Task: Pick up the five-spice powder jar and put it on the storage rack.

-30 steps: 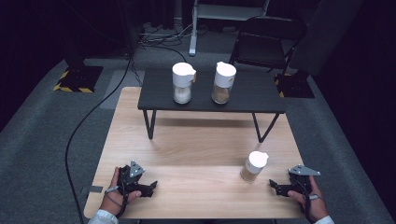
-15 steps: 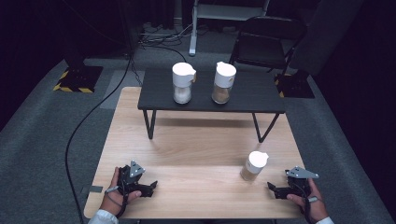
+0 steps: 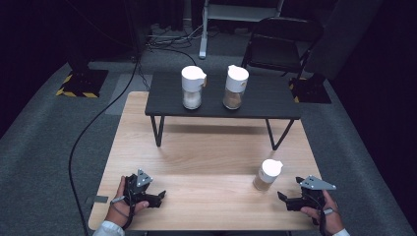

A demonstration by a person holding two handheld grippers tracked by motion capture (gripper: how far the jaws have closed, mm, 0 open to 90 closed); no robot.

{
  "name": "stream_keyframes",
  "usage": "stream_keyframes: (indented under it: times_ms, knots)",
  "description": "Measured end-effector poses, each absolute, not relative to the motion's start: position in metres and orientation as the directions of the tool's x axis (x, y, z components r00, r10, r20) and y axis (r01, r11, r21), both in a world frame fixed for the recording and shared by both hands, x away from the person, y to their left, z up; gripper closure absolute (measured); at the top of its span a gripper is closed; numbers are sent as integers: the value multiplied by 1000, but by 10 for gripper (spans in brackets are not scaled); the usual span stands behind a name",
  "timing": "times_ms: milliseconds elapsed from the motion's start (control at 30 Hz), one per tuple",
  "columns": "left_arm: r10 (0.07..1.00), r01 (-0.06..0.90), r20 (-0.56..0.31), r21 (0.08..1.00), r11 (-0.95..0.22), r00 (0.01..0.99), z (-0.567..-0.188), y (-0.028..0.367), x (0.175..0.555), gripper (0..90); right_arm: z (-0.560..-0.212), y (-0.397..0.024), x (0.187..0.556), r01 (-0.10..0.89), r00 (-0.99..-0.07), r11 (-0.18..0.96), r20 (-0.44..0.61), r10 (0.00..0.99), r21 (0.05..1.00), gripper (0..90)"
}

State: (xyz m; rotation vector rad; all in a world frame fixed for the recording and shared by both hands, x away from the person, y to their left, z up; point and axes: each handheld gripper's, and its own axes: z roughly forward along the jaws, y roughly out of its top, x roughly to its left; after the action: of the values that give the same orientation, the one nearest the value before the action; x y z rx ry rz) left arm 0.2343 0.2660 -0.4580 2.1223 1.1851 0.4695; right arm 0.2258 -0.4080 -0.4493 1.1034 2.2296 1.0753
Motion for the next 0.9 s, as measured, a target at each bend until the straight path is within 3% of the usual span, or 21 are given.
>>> stream_keyframes:
  times_ms: [900]
  knots:
    - [849,615,-5,692,-378,528,-458,266,234,3,-455,-391,228,440,-637,359,4,771,823,15]
